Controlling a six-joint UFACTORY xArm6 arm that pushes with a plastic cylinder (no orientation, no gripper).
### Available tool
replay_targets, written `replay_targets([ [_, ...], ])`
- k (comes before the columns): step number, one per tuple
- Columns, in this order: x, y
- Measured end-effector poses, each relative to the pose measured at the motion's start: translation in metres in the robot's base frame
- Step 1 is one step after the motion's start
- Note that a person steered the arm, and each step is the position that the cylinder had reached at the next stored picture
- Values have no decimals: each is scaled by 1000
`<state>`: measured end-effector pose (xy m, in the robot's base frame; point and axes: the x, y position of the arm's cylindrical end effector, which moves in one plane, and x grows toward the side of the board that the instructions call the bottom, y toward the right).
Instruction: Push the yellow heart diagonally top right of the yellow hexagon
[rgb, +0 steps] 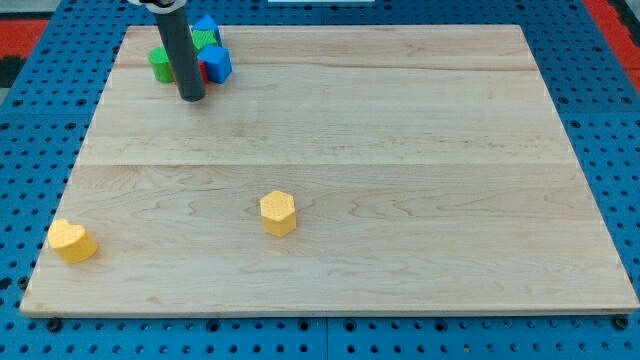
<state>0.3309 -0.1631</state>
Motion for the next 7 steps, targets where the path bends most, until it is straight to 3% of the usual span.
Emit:
replay_targets([
  [1,27,118],
  [2,114,222],
  [3,199,220],
  [4,224,152],
  [6,125,40],
  [7,133,88],
])
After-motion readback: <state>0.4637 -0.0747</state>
